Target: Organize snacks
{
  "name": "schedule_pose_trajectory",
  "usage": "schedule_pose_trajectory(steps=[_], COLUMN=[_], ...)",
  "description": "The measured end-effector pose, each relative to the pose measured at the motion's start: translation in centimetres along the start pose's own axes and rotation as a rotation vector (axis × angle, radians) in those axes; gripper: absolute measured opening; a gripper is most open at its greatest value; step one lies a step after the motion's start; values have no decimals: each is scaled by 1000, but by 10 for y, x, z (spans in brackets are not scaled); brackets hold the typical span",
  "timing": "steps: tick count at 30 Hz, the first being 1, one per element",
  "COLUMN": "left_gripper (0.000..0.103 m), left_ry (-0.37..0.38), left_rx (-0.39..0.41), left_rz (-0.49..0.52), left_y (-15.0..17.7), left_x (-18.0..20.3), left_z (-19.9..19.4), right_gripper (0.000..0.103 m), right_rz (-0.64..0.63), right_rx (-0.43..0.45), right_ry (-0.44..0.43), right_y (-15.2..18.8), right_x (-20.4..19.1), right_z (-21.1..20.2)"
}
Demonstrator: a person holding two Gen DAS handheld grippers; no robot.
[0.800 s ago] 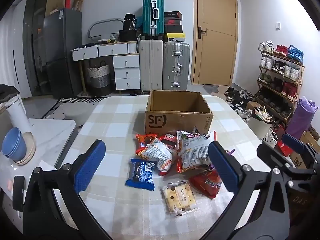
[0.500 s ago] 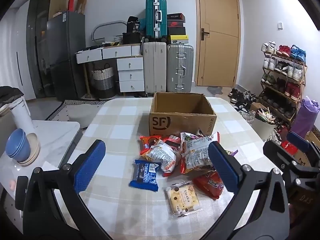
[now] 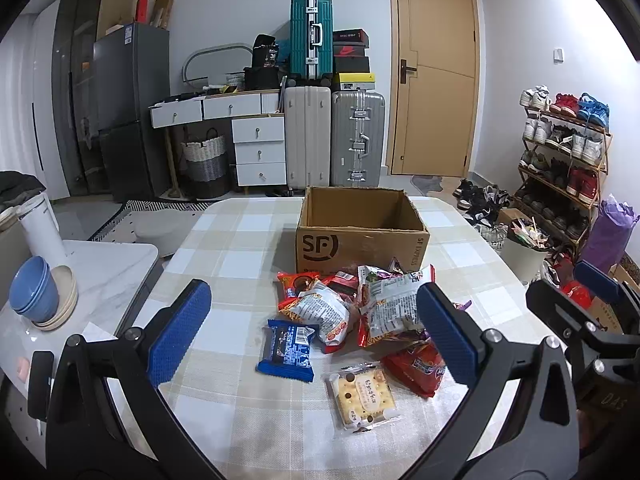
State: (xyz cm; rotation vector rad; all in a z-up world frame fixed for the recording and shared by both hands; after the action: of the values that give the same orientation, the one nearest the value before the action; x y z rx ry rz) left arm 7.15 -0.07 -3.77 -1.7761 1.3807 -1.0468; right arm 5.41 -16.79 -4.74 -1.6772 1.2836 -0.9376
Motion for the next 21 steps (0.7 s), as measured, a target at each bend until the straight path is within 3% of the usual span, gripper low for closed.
schedule_pose_trajectory(steps=[21], left_gripper=[103], left_ry=[-4], left_rx=[-2], left_rz=[-5], left_y=[6], left_x=[0], left_z=[-4], right_gripper=[103], right_rz=[15], right_rx=[-5], right_ry=[-6], right_y=[0], right_x=[4], right_z=[-4])
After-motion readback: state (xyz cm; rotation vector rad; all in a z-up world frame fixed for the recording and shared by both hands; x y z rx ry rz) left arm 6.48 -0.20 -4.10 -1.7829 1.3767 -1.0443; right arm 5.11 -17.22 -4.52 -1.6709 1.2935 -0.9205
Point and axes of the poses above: each gripper's, at about its wrist camera, not at the fingertips, and z roughly the way its jaws point, x to its right, y to its underside, the point moved 9 cm from there along z, roughly the way its jaws point, and after that the axes turned 13 degrees about -z, right-handed, at the moved point
